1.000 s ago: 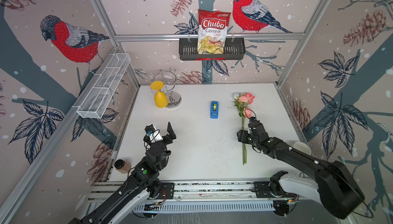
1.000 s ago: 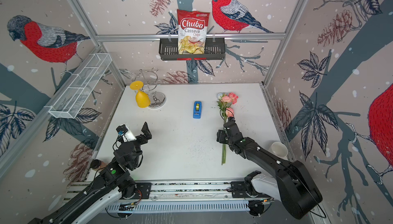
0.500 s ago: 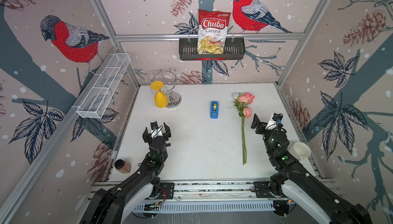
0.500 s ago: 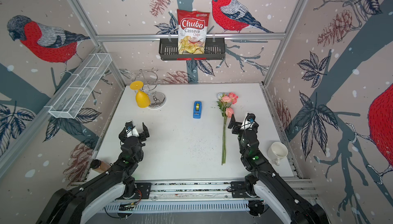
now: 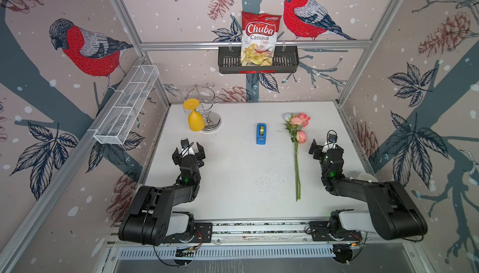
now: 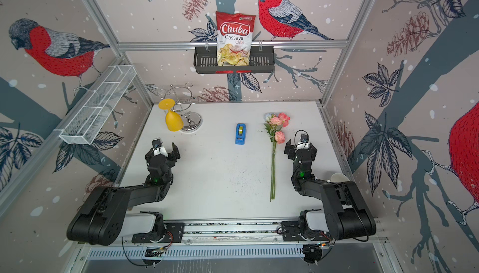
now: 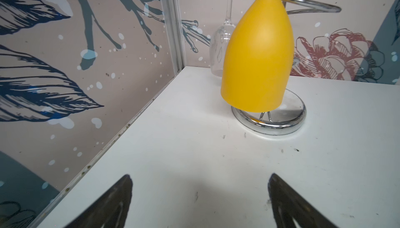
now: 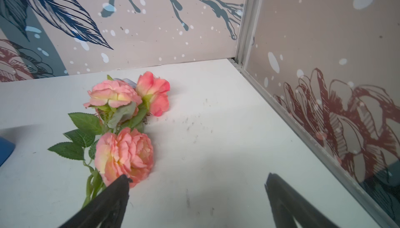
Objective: Wrap bouquets with tape
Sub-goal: Reset both arms
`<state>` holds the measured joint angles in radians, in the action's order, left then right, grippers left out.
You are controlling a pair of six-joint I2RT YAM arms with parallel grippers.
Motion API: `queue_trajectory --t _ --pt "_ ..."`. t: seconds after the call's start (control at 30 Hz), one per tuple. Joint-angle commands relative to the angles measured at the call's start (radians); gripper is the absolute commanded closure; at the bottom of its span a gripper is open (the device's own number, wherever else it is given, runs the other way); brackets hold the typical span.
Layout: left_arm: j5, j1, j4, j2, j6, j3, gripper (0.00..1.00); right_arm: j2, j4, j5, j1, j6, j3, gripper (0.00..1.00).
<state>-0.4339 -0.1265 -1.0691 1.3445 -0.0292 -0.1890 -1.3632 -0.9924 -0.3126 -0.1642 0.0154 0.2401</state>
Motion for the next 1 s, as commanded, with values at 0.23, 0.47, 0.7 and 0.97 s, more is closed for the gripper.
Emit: queue_trajectory --t 0.23,0.47,0.7,0.97 --pt "0.221 0.098 -0.416 0.235 0.001 0.026 0.04 -0.153 -0.276 0.201 0.151 0.050 -0.026 0.00" --pt "0.187 0.092 -0.303 0.219 -0.002 -0.020 0.03 -0.139 -0.209 0.178 0.145 0.052 -0.007 0.00" --pt "0.203 0.090 -0.248 0.203 -0.001 -0.031 0.03 -0.137 -0.205 0.170 0.141 0.051 -0.005 0.00" --pt "0.205 0.090 -0.275 0.212 0.005 -0.024 0.03 -0.136 -0.204 0.176 0.145 0.052 -0.006 0.00"
